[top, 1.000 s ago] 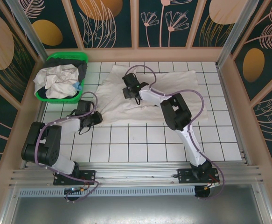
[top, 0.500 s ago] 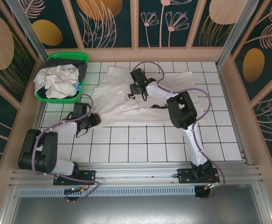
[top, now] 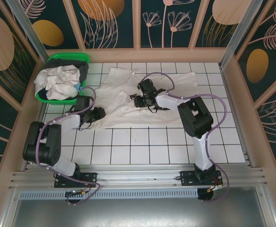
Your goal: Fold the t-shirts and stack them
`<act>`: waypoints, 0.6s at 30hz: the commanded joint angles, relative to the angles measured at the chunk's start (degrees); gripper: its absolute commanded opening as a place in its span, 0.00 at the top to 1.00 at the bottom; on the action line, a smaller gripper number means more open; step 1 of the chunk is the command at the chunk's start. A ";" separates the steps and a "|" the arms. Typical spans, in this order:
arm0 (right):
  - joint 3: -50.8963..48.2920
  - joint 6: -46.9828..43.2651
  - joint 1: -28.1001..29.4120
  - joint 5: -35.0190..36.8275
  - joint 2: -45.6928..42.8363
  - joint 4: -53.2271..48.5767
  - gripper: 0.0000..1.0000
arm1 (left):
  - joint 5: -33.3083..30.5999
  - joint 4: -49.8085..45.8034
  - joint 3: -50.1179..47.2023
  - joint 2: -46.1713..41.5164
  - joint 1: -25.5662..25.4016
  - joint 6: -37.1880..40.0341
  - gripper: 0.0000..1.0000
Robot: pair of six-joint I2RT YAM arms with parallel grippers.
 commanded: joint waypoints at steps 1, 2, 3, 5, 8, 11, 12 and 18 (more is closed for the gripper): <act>0.63 1.59 0.35 0.00 0.96 0.40 0.65 | 0.91 0.99 1.69 3.24 0.49 1.58 0.61; 0.79 1.63 0.26 0.23 0.91 0.30 0.69 | 0.67 0.99 1.87 3.87 0.45 1.66 0.61; 0.73 1.68 0.22 0.48 0.81 0.20 0.74 | 0.22 1.16 1.71 4.42 0.45 1.64 0.62; 0.63 2.02 0.04 1.71 0.22 0.12 0.86 | -0.79 1.26 1.37 5.22 0.45 1.69 0.63; -0.21 2.61 -0.50 3.35 -1.50 0.61 0.99 | -2.09 1.18 0.60 5.76 0.59 1.61 0.65; -2.94 3.58 -1.44 3.55 -4.00 3.04 1.00 | -2.83 1.30 -0.45 5.50 0.93 1.37 0.65; -4.12 3.99 -1.87 3.58 -4.81 4.10 1.00 | -3.01 1.37 -0.86 5.30 1.06 1.20 0.65; -10.32 6.86 -3.34 1.95 -6.78 9.49 0.96 | -3.57 1.82 -2.46 4.40 1.16 0.47 0.65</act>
